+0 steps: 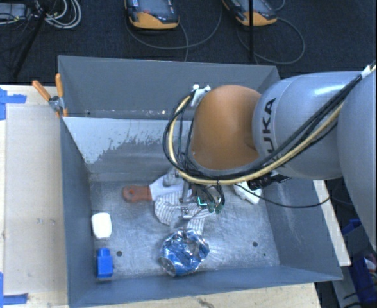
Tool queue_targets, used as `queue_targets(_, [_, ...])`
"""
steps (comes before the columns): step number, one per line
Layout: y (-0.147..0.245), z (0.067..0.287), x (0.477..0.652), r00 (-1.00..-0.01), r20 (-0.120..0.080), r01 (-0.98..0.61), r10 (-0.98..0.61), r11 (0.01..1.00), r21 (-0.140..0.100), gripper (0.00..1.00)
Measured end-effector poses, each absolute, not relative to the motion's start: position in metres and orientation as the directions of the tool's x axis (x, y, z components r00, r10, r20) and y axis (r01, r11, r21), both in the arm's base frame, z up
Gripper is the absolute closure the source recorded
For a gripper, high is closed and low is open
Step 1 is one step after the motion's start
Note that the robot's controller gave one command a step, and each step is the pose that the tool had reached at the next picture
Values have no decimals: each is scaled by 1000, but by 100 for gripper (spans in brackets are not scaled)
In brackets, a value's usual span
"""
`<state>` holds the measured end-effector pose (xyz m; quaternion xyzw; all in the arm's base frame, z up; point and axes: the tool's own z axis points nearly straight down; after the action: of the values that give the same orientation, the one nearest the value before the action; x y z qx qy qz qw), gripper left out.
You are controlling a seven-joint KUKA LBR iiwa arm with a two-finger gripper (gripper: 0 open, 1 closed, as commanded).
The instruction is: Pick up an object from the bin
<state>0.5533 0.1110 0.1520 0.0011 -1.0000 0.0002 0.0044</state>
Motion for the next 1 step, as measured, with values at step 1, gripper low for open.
queue_targets(1, [110,155,555,-1000,2,1,1,1000,0,0])
